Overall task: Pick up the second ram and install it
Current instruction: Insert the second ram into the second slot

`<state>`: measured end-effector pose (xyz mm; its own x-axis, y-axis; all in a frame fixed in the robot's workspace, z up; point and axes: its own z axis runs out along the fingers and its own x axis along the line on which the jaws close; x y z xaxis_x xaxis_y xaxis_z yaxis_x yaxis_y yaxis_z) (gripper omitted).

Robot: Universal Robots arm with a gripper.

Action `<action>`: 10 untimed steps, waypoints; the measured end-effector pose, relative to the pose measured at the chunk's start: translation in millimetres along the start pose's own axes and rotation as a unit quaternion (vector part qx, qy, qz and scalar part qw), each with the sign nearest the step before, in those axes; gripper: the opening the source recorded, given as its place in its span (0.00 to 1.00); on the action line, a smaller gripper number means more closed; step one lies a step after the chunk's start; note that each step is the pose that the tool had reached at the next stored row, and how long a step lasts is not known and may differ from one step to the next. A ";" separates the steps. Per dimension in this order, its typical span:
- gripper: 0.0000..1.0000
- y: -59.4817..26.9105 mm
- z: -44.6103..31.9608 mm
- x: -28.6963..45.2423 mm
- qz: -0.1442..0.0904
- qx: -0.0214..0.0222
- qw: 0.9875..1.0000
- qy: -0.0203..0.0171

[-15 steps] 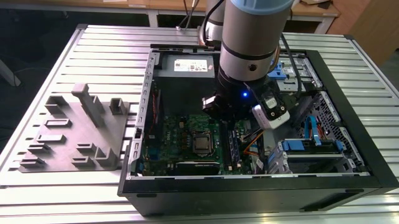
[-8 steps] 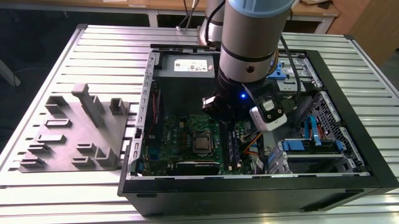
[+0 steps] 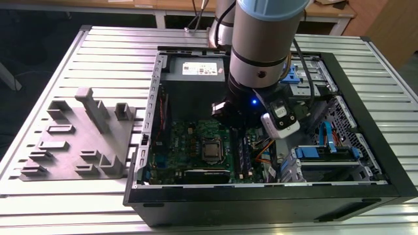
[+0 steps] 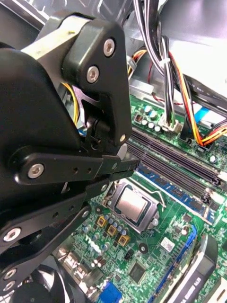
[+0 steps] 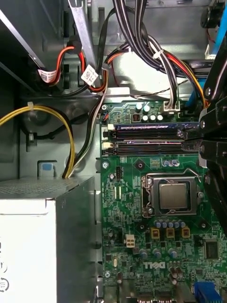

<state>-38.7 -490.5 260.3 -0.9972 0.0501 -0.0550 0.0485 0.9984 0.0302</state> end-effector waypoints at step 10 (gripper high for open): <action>0.09 -0.3 9.6 0.6 0.001 -0.001 1.000 0.000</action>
<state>-38.8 -490.5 250.6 -0.9971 0.0529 -0.0549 0.0512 0.9982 0.0320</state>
